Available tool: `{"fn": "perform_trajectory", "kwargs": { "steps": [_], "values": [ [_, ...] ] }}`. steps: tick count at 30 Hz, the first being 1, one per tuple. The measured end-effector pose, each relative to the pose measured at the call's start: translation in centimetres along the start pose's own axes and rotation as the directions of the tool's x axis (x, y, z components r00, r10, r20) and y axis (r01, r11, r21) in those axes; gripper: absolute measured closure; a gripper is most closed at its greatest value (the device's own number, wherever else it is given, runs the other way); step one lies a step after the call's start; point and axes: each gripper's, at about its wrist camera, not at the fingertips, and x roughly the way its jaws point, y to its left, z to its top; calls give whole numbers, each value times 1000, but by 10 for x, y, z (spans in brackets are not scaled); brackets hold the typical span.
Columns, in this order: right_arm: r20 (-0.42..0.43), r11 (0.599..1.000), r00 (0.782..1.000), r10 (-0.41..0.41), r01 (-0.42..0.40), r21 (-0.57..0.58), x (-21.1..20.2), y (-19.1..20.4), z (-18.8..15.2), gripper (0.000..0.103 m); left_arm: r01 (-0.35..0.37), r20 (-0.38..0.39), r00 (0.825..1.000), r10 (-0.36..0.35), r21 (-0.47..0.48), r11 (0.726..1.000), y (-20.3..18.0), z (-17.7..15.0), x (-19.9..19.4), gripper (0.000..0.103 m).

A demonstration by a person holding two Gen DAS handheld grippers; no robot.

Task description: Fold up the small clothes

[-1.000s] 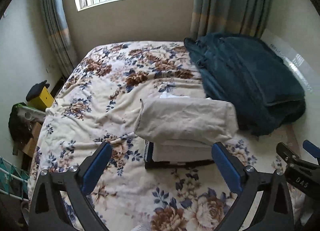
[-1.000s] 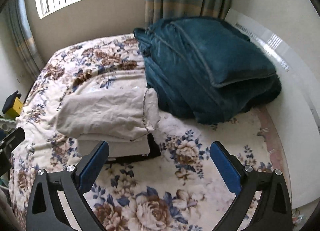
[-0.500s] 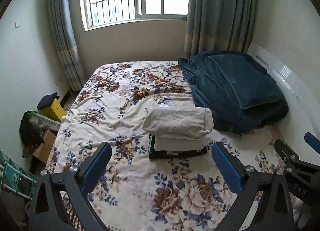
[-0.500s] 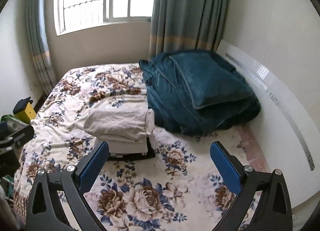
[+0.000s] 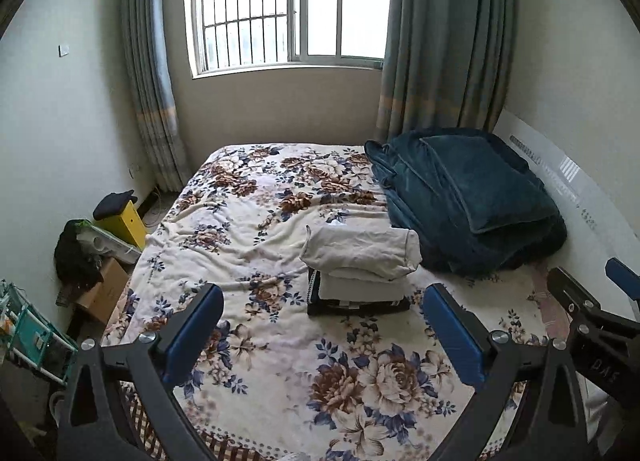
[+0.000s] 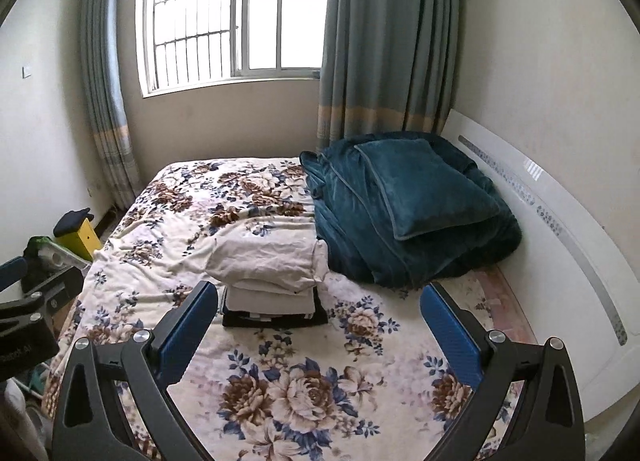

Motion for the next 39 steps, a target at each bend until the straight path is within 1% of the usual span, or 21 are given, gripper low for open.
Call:
{"fn": "perform_trajectory", "kwargs": {
  "steps": [3, 6, 12, 29, 39],
  "values": [
    [5, 1000, 1000, 16, -16, 5, -13, 1, 1, 0, -10, 20, 1000, 10, 5, 1000, -1, 0, -7, 0],
    [12, 1000, 1000, 11, -11, 2, -17, 2, 2, 0, -18, 30, 999, 17, 9, 1000, -1, -2, -12, 0],
    [8, 1000, 1000, 21, -21, 3, -11, 0, 2, 0, -43, 49, 998, 42, 14, 999, 0, -4, -20, 0],
    [8, 1000, 1000, 27, -27, 10, -9, -6, 1, 0, -33, 50, 998, 33, 10, 999, -3, -7, -22, 0],
    [2, 999, 999, 46, -46, 26, -6, -9, 1, 0, -36, 53, 998, 36, 10, 999, -5, -6, -23, 0]
  ]
}}
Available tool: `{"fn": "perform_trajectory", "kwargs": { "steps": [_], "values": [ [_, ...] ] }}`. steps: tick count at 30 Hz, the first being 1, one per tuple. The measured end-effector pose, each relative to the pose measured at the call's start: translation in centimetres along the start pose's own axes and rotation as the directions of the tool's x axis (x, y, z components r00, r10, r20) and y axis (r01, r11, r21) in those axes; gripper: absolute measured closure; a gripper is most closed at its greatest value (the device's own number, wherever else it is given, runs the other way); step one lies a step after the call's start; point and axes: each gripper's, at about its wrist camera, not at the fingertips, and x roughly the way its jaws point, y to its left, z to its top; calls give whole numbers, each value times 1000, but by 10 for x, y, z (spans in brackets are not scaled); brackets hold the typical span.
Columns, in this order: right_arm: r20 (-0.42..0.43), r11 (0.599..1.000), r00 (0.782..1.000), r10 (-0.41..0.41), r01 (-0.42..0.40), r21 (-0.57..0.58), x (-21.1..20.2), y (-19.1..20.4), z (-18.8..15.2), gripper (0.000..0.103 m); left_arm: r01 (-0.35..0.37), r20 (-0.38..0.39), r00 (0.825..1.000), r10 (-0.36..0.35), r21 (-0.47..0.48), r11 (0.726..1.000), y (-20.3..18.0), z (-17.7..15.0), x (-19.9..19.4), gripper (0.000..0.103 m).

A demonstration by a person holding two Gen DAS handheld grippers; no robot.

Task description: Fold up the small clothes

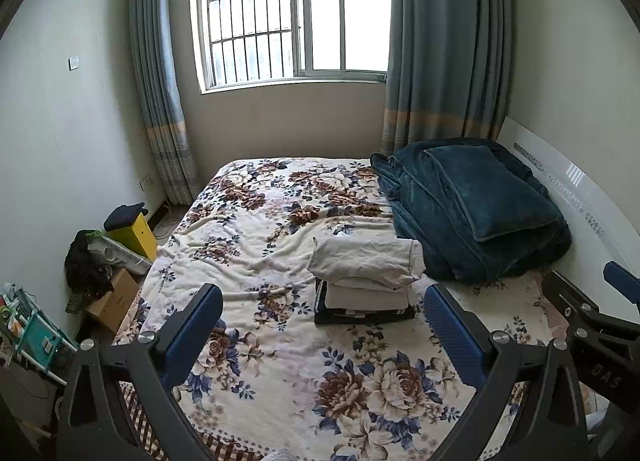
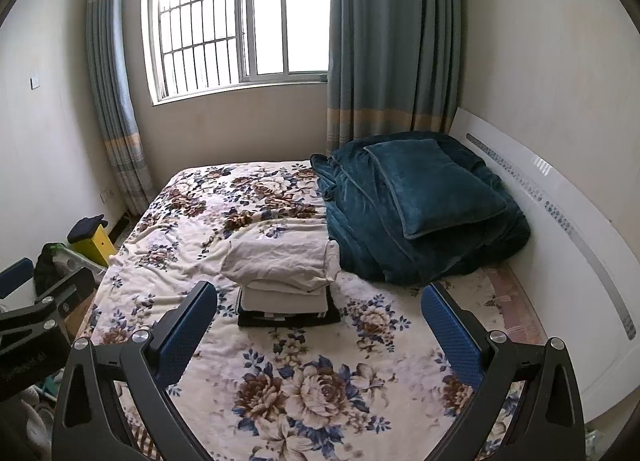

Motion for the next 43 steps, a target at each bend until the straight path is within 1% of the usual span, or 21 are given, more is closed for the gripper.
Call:
{"fn": "perform_trajectory", "kwargs": {
  "steps": [5, 10, 12, 14, 35, 43],
  "values": [
    [-1, 1000, 1000, 1, -1, -2, 1, 2, 1, 0, 2, -8, 1000, -2, -8, 1000, -1, 1, 2, 0],
    [0, 1000, 1000, 8, -8, -14, 0, 7, 2, 0, -12, 7, 1000, 12, -7, 1000, -3, 2, 0, 0],
    [2, 1000, 1000, 10, -10, -13, -1, 8, 3, 0, -4, 4, 1000, 4, -13, 1000, -2, 1, 0, 0],
    [5, 1000, 1000, 6, -6, -16, -1, 9, 3, 0, -12, 0, 1000, 12, -14, 1000, -2, 1, 1, 0],
    [4, 1000, 1000, 3, -3, 5, -3, 1, 5, 0, -1, 16, 1000, 2, -5, 1000, -4, 5, -2, 0],
    [-1, 1000, 1000, 3, -3, 10, -1, -3, 5, 0, -10, 19, 1000, 10, -12, 1000, -8, 3, -5, 0]
  ]
}}
